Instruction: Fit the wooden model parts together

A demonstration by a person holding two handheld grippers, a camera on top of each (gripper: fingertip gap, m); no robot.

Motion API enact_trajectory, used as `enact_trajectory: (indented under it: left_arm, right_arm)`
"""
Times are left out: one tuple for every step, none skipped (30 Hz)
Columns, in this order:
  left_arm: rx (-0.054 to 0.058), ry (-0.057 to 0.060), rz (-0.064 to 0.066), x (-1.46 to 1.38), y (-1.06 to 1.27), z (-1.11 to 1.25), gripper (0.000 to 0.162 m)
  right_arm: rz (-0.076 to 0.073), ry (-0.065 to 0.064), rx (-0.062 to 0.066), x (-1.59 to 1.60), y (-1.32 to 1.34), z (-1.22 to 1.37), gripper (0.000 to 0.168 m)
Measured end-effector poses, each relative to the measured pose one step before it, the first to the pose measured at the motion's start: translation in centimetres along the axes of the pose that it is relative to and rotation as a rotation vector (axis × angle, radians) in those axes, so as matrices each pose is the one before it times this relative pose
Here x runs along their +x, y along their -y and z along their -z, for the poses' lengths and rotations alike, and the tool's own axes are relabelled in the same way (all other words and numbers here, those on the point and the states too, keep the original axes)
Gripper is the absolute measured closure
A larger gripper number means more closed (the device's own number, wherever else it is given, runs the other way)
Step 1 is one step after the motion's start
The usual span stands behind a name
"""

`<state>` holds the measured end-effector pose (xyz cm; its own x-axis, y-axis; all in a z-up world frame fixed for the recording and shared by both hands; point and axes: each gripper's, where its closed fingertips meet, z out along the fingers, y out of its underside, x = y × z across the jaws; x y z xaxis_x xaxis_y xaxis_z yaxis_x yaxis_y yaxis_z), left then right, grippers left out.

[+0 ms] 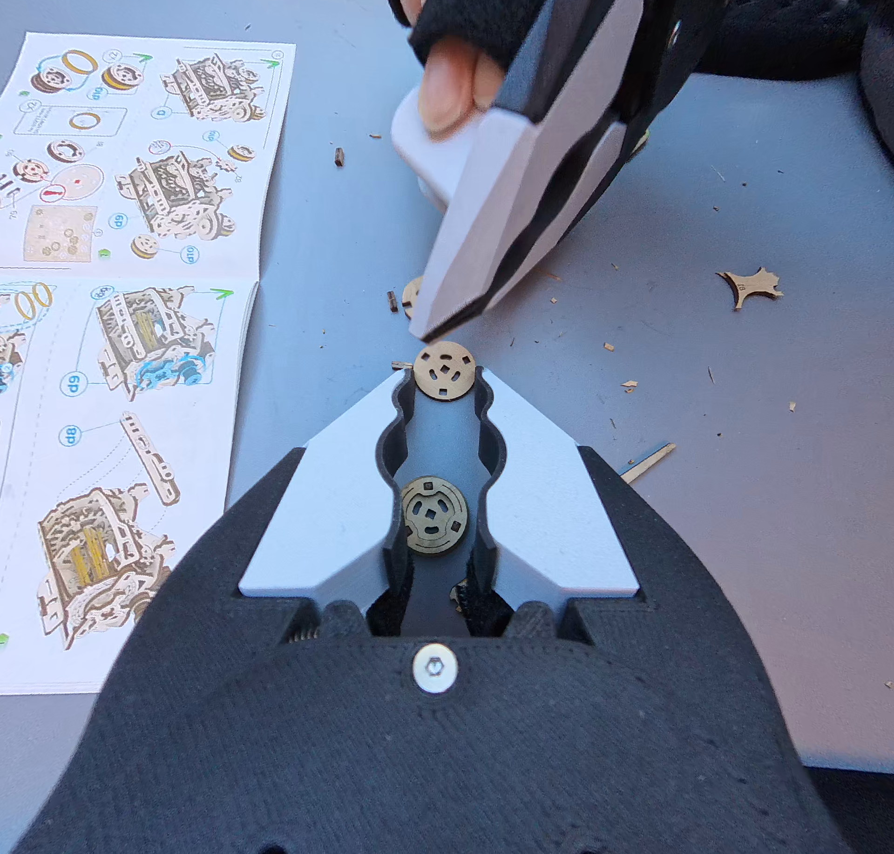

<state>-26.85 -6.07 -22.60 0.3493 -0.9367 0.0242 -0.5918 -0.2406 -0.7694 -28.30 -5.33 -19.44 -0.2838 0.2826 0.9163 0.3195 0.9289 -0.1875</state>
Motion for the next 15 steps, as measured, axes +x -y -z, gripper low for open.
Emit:
enact_trajectory:
  left_arm:
    - [0.0001,-0.0007,0.0008,0.002,-0.002,0.004,0.139]
    - [0.0001,-0.0005,0.0005,0.002,0.004,-0.003,0.139]
    - [0.0,-0.0003,0.0,0.005,-0.001,0.0,0.139]
    - [-0.0001,-0.0001,-0.0011,0.013,-0.007,0.006,0.139]
    - [-0.0003,0.0002,-0.0018,0.01,0.003,-0.007,0.139]
    - [-0.0002,-0.001,-0.0018,0.032,-0.012,-0.005,0.139]
    - [-0.0003,-0.0008,-0.0025,0.045,-0.01,0.007,0.139]
    - [-0.0004,-0.0013,-0.0043,0.073,-0.027,0.026,0.139]
    - [-0.0004,-0.0046,-0.0062,0.134,-0.053,0.057,0.139]
    - [-0.0002,-0.0065,-0.0061,0.166,-0.059,0.065,0.139]
    - [-0.0001,-0.0064,-0.0054,0.142,-0.05,0.056,0.139]
    - [0.001,-0.0119,-0.0025,0.21,-0.018,0.062,0.139]
    - [0.0026,-0.0204,0.0062,0.318,0.011,0.096,0.139]
    - [0.0037,-0.0201,0.0155,0.227,0.05,0.151,0.139]
    - [0.011,-0.0083,0.0174,0.018,0.194,0.296,0.138]
  right_arm:
    - [-0.0384,-0.0085,0.0035,0.525,-0.104,0.12,0.168]
    - [-0.0348,-0.0006,-0.0091,0.323,-0.383,-0.032,0.168]
    - [-0.0411,0.012,-0.0116,0.089,-0.522,-0.18,0.168]
    - [-0.0575,0.0327,-0.0075,-0.138,-0.522,-0.314,0.168]
    - [-0.0866,0.0608,0.0033,-0.359,-0.368,-0.39,0.168]
    - [-0.1115,0.0712,0.0245,-0.248,-0.046,-0.314,0.168]
    - [-0.1052,0.0803,0.0254,-0.15,0.032,-0.207,0.168]
    - [-0.0841,0.0812,0.0167,-0.046,-0.047,-0.098,0.168]
    - [-0.0672,0.0581,0.0348,0.288,0.171,0.08,0.168]
    - [-0.0521,0.0559,0.0553,0.209,0.414,0.21,0.167]
    - [-0.0295,0.1081,0.0423,-0.666,0.235,0.248,0.168]
    - [-0.0304,0.0641,0.002,-0.103,-0.287,0.134,0.168]
    - [-0.0285,-0.0006,-0.0168,0.763,-0.461,0.042,0.167]
    - [-0.0178,0.0275,-0.0115,0.205,-0.297,-0.069,0.166]
    - [-0.0169,0.0559,-0.0109,-0.371,-0.193,-0.08,0.166]
